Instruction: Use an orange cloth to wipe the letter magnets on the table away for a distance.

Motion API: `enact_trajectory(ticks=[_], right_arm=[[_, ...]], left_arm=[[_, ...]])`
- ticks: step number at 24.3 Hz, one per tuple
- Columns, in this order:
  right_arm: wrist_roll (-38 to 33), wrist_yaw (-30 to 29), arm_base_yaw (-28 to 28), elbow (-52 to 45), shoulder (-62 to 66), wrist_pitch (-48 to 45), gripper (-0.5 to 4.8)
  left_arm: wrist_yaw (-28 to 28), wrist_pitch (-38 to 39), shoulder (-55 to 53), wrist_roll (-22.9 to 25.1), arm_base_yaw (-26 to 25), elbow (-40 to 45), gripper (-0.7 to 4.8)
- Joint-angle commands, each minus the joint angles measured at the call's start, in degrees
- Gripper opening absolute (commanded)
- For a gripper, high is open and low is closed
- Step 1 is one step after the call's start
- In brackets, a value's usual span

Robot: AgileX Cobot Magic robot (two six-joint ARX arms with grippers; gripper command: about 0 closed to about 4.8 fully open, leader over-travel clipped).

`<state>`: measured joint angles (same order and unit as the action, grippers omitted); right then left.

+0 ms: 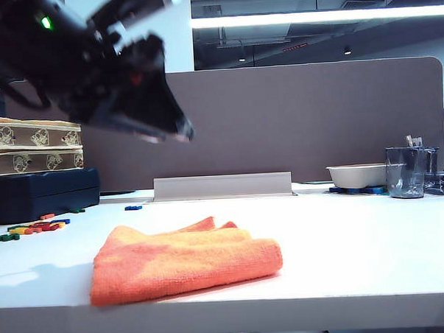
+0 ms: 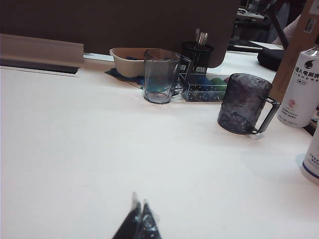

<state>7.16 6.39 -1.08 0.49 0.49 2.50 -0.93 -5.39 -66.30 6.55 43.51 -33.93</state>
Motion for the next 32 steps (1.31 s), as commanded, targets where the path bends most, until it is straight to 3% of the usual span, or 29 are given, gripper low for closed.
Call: enact_trajectory(ticks=[1,8,17,27,32], right_arm=[[-0.07,0.07,0.02,0.0,-0.5,-0.61,-0.01],[-0.07,0.07,0.02,0.0,-0.5,-0.61,-0.01],[-0.07,0.07,0.02,0.0,-0.5,-0.61,-0.01],[-0.07,0.07,0.02,0.02,-0.5,-0.61,-0.01],[-0.07,0.07,0.02,0.0,-0.5,-0.61,-0.01]], left_arm=[[1.51,2.58,5.84,-0.13,0.02,-0.09,2.24],[3.96,10.51,19.43,0.07,-0.02,-0.09,2.24],[6.29,19.89,29.33,0.02,-0.02,0.04,2.24],[8.9,19.91,44.17,-1.36,-0.55,9.57,2.24],[9.11,19.71,50.6,-5.9,-0.55,17.22,2.24]])
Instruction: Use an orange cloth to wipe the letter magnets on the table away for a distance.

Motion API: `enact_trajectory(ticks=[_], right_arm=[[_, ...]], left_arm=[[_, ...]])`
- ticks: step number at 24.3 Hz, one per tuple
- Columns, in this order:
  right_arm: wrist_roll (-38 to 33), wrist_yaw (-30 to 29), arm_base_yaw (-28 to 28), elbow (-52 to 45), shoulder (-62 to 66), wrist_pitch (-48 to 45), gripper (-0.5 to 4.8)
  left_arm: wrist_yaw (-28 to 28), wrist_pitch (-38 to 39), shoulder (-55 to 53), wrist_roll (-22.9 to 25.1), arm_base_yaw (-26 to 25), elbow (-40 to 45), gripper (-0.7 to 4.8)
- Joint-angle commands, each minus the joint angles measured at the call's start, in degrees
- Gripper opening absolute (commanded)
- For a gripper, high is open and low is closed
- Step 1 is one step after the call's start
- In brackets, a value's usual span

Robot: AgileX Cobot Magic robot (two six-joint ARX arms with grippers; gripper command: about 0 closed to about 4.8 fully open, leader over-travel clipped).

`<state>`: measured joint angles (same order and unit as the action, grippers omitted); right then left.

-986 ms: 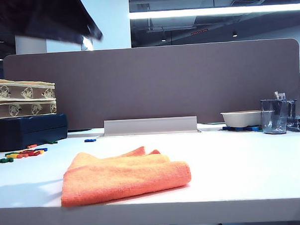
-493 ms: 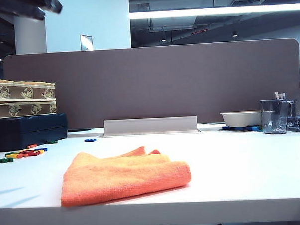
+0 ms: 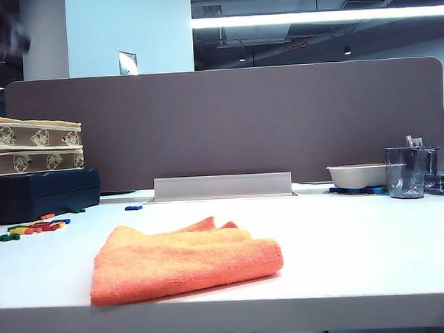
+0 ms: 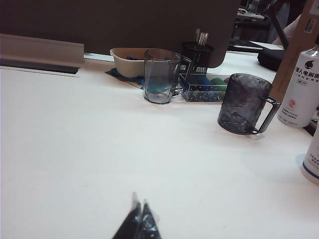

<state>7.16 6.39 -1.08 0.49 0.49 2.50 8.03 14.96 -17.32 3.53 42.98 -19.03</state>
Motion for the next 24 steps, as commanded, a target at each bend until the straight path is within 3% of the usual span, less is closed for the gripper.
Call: enact_trajectory(ticks=[1,10,19,24], right_arm=[[-0.07,0.07,0.02,0.0,-0.5,-0.61,-0.01],[-0.07,0.07,0.02,0.0,-0.5,-0.61,-0.01],[-0.07,0.07,0.02,0.0,-0.5,-0.61,-0.01],[-0.07,0.07,0.0,0.0,-0.5,-0.61,-0.01]], left_arm=[[0.15,-1.11,2.34,-3.56,-0.02,3.8,2.24],[0.33,-10.58,3.39,-3.58,-0.02,12.28,2.24],[0.37,-12.68,5.2,-3.56,-0.02,17.35,2.24],[5.01,-11.47,10.47,-3.48,-1.07,18.78,2.24]])
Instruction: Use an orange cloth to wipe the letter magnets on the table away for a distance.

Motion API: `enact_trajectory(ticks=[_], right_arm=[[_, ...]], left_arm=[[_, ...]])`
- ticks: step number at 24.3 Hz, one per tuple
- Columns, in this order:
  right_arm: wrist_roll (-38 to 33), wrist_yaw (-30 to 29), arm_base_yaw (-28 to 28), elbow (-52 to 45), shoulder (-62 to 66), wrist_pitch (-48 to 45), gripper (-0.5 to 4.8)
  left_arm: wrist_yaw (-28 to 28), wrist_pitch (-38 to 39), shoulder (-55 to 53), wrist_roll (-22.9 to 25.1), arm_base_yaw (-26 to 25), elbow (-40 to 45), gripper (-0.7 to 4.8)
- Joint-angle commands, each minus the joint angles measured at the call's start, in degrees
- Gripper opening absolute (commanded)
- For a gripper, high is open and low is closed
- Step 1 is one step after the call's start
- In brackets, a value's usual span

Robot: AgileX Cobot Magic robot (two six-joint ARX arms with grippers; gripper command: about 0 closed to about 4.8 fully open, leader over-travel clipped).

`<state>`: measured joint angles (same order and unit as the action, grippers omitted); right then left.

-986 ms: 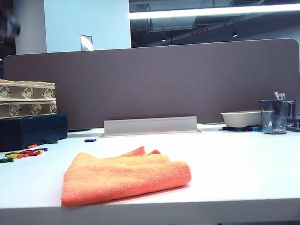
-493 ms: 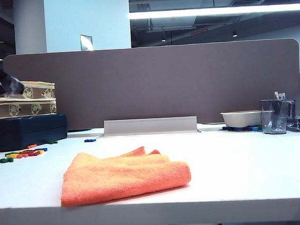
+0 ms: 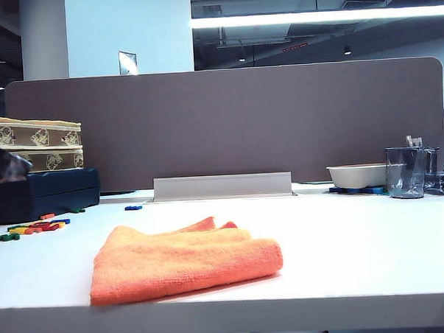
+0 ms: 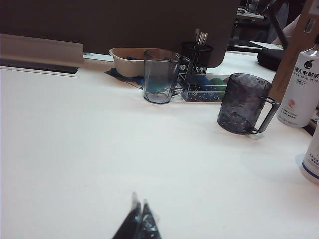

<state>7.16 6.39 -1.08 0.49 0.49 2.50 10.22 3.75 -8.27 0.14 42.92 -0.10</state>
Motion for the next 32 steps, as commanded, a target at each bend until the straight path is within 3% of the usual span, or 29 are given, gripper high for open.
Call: enact_trajectory(ticks=[1,9,18,23,26,32], right_arm=[[-0.07,0.07,0.02,0.0,-0.5,-0.61,-0.01],[-0.07,0.07,0.02,0.0,-0.5,-0.61,-0.01],[-0.07,0.07,0.02,0.02,-0.5,-0.61,-0.01],[-0.07,0.07,0.02,0.0,-0.5,-0.61,-0.01],[-0.07,0.07,0.02,0.0,-0.5,-0.61,-0.01],[-0.07,0.07,0.02,0.0,-0.5,-0.61,-0.01]], left_arm=[[3.26,0.04,2.1,0.13,-1.7,-0.15,2.24],[3.65,4.24,8.2,-0.15,-16.24,-0.15,2.24],[3.67,4.63,8.2,-1.07,-27.34,-0.15,2.09],[3.45,5.57,8.2,-1.11,-31.56,-0.15,0.73],[3.48,5.57,8.2,-1.27,-33.38,-0.15,0.7],[3.26,5.6,8.2,-1.88,-36.26,-0.15,-0.06]])
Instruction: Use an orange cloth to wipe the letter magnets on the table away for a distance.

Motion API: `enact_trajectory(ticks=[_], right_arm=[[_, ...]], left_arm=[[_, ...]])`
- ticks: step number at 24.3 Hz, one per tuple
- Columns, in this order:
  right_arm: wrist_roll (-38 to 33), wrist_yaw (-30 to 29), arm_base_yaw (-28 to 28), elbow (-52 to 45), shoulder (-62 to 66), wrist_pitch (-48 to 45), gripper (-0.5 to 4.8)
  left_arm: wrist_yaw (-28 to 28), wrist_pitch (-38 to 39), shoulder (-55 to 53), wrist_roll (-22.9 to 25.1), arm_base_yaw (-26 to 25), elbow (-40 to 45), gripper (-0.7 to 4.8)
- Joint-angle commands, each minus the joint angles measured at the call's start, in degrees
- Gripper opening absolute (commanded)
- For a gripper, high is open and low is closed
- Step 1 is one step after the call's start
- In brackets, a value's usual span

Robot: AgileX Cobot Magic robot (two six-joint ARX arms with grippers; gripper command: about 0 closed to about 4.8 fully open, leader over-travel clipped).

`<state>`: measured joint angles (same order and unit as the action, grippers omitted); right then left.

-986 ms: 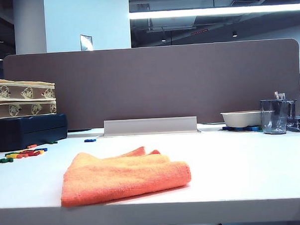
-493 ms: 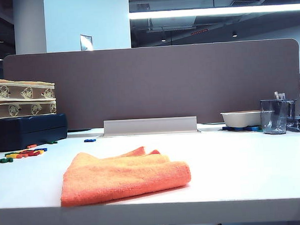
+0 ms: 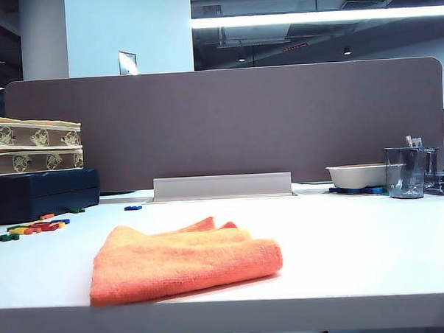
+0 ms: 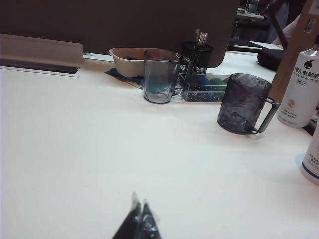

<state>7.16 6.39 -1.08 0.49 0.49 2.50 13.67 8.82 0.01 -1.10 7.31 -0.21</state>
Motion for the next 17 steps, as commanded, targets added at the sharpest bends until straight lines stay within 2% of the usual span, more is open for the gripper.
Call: enact_trajectory(ticks=[1,5,9,17], right_arm=[[-0.07,0.07,0.02,0.02,-0.5,-0.61,-0.01],[-0.07,0.07,0.02,0.0,-0.5,-0.61,-0.01],[-0.07,0.07,0.02,0.0,-0.5,-0.61,-0.01],[-0.07,0.07,0.02,0.0,-0.5,-0.61,-0.01]], left_arm=[[-0.63,0.55,-0.09,-0.9,-1.38,-0.04,-0.06],[-2.56,0.61,-0.09,-1.14,-4.11,-0.04,-0.06],[-4.0,0.7,-0.09,-1.14,-4.59,-0.07,-0.06],[-12.5,0.92,-0.09,-0.85,-4.55,-0.09,-0.06]])
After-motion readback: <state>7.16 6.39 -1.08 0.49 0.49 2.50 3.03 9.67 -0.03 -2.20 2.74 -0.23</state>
